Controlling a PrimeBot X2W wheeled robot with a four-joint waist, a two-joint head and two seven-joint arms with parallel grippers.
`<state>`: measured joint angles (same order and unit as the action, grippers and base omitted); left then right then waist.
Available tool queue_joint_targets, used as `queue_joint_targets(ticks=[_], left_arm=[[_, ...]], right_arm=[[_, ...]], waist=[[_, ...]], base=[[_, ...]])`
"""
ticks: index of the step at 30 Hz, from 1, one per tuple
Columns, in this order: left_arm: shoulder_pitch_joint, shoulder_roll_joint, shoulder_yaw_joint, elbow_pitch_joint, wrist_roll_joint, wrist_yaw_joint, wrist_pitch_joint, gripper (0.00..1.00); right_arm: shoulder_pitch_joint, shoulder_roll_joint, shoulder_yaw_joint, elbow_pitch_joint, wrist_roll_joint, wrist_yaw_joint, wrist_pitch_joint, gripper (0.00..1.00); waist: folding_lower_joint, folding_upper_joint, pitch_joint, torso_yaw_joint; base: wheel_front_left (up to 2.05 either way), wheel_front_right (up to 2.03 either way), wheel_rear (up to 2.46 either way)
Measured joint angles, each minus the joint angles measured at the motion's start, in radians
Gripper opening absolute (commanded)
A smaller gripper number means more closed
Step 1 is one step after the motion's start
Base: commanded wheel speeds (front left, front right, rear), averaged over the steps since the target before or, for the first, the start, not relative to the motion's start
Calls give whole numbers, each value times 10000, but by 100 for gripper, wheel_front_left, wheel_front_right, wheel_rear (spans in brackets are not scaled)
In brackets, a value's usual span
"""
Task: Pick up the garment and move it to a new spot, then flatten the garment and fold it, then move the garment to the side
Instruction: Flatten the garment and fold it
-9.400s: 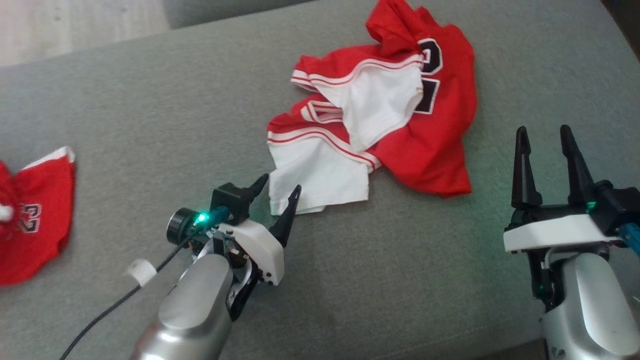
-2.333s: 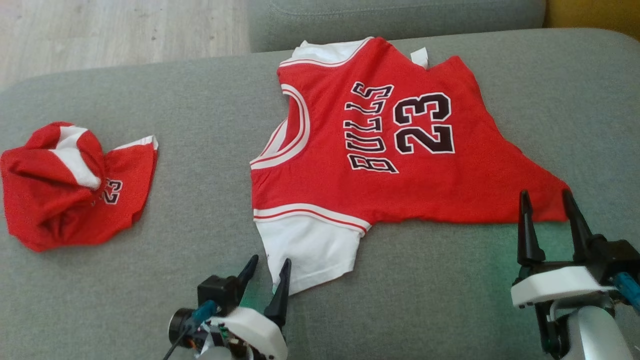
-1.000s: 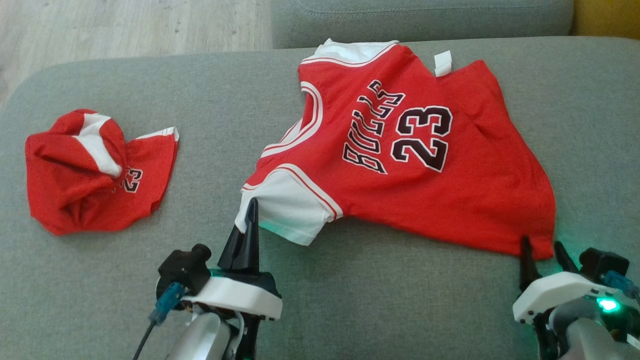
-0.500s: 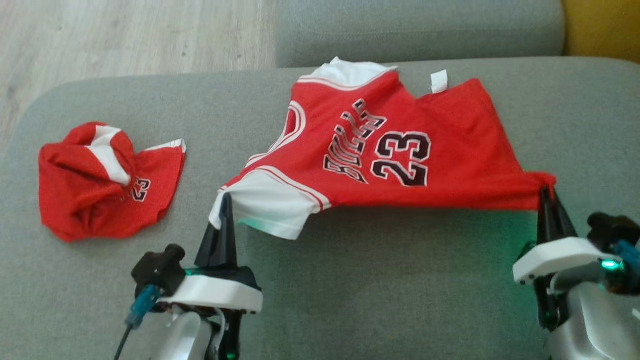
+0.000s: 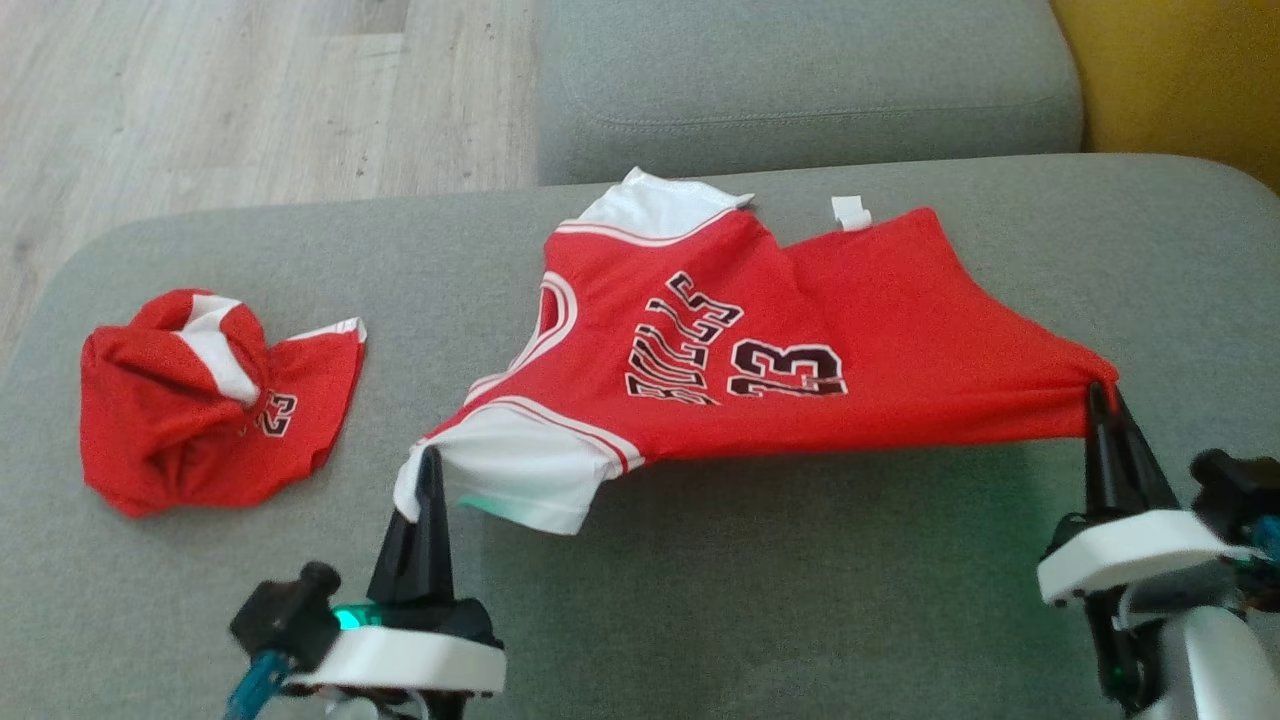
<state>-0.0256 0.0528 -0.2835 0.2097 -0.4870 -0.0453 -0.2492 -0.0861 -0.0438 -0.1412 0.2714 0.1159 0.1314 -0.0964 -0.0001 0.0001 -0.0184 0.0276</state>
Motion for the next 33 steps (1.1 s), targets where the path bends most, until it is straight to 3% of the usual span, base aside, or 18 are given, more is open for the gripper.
queue_joint_targets(ticks=[5, 9, 14, 18, 21, 25, 29, 33], left_arm=[[189, 42, 253, -1384, -587, 15, 443, 0], [-1242, 428, 201, -1879, -562, 8, 1783, 0], [-5743, 821, 422, -1266, -986, -173, 3848, 0], [-9991, 1258, 982, 746, -1258, -268, 4905, 0], [-12518, 1457, 1208, 2343, -991, -376, 4497, 0], [-15131, 1421, 1586, 4362, -568, -228, 2813, 0], [-16535, 1267, 1540, 5906, -113, -291, 1283, 0], [-17183, 1139, 1461, 7001, 42, -497, 263, 0]], right_arm=[[354, 2, -226, -1356, 228, 0, 717, 0], [-298, 2, -136, -1948, -309, 0, 1701, 0], [-3946, -199, 69, -1689, -454, 0, 3218, 0], [-8168, -420, 435, -215, -418, 0, 3870, 0], [-10771, -600, 832, 1289, -1012, 0, 3164, 0], [-13070, -556, 244, 3145, -1994, 0, 1204, 0], [-14074, -324, -382, 4773, -2899, 2, -495, 0], [-14514, -268, -853, 5846, -3348, 2, -1377, 0]], waist=[[-1, 0, 69, -33], [-1, 0, 484, -23], [2, 0, 1559, -65], [5, -1, 2806, -182], [7, -1, 3751, -295], [8, -1, 4844, -426], [6, -1, 5551, -514], [5, -1, 5840, -487]], base=[[0, 0, 0], [0, 0, 0], [0, 0, 0], [0, 0, 0], [0, 0, 0], [0, 0, 0], [0, 0, 0], [0, 0, 0]])
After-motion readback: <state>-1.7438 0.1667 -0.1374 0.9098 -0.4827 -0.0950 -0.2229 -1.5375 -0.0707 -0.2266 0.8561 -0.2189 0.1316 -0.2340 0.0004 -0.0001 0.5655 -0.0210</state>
